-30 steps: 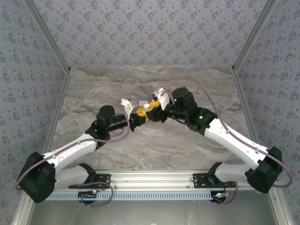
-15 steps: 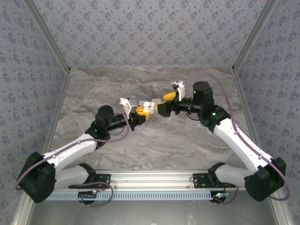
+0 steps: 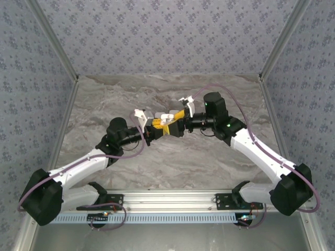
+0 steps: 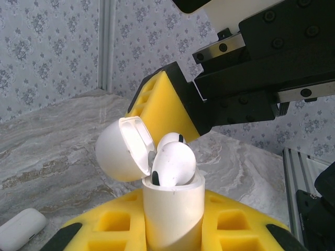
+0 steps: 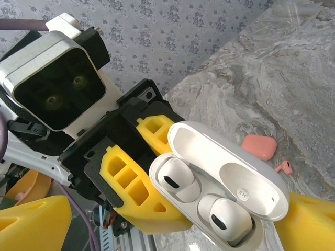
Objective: Insert wireless bluetooth earbuds into charging case
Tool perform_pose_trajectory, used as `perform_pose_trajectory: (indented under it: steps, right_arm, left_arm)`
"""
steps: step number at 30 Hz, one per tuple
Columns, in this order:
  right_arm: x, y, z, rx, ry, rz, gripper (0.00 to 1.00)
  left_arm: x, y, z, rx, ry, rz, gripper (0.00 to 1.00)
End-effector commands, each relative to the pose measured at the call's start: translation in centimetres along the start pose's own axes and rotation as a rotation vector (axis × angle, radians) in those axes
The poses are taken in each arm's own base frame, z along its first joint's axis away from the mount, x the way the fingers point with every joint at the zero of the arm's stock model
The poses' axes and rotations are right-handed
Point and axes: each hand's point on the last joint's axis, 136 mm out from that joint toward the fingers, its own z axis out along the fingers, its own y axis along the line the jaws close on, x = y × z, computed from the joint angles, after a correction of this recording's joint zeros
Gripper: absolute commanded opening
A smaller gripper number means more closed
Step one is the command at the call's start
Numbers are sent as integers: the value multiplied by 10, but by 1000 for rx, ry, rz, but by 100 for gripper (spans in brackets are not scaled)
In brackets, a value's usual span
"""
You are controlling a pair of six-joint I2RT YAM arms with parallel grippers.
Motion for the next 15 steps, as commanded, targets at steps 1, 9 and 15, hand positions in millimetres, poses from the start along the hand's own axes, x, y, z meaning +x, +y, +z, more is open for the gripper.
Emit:
perform_pose_trajectory:
  steps: [1,9,15]
  right_arm:
    - [-17,27,-10,-51,-35,-87,100]
    - [-6,28,-19,-18,-47,-112,100]
    - [0,2,-27,154,-19,-105,100]
  left_arm:
    - [-17,-6,3,25,-39,28,0]
    - [-15,-3,3,8,-31,28,0]
    - [-14,8,2,-53,-26,12,0]
